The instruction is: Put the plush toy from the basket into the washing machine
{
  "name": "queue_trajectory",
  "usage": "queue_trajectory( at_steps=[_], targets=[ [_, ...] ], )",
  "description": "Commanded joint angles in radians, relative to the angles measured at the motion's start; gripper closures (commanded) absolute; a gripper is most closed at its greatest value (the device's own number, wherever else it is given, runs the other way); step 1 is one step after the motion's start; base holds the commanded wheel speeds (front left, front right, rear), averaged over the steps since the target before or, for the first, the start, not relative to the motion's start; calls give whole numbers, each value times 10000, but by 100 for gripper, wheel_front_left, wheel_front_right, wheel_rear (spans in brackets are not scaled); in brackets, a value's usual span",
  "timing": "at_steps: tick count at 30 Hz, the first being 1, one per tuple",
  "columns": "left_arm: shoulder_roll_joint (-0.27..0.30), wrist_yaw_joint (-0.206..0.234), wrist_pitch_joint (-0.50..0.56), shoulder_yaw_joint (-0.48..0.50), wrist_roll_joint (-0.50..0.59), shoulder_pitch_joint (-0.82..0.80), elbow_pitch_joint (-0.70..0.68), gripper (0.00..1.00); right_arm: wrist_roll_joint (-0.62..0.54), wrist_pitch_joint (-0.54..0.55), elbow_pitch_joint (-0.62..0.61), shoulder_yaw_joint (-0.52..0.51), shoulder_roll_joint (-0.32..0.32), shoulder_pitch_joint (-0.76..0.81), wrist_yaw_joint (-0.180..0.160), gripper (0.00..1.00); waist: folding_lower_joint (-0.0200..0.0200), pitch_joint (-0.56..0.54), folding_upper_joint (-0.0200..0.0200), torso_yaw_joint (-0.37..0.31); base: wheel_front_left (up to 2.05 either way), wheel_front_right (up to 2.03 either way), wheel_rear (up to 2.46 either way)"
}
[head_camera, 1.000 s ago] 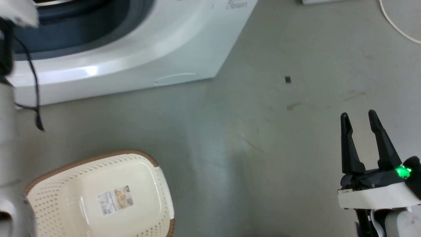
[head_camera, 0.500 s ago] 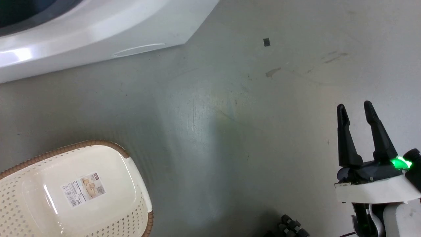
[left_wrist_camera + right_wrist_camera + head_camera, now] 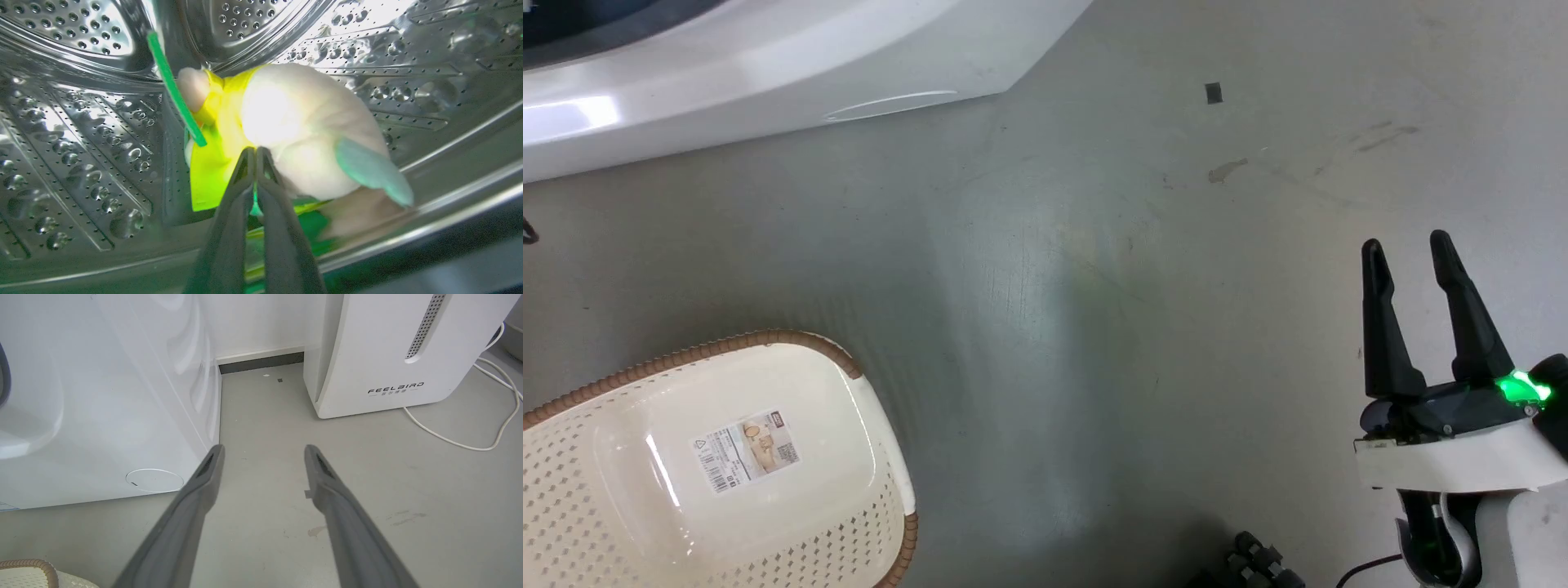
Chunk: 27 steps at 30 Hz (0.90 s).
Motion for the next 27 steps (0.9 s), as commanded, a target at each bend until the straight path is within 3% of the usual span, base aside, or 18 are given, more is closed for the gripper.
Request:
queue_trajectory(
  at_steps=[1,2,3,19,23,27],
  targets=[
    [-147,-37,-122,-109,-139,37,286,100,-25,-46,-58,-34,7,-156,-9,0,-1,-57,0,61,0,0,0],
    [-206,-38,-245,-217,-188,64,349,92,-50,-46,-49,-52,7,-155,-9,0,-1,-118,0,95,0,0,0],
    [-234,-39,-373,-317,-223,97,414,0,-83,-46,-42,-69,7,-154,-9,0,-1,-196,0,132,0,0,0],
    [-1348,-43,-2142,-976,-1523,2357,1181,0,-954,-46,143,-593,7,369,-9,0,-1,-3298,0,1309,0,0,0],
    [-1767,8,-2314,-677,-1912,3350,560,0,-1176,-46,113,-777,7,705,-9,0,-1,-4298,0,1770,0,0,0],
    [-2149,246,-2326,-149,-2067,4801,-1486,0,-1352,-46,16,-947,7,1035,-9,0,-1,-5120,0,2232,0,0,0]
  ],
)
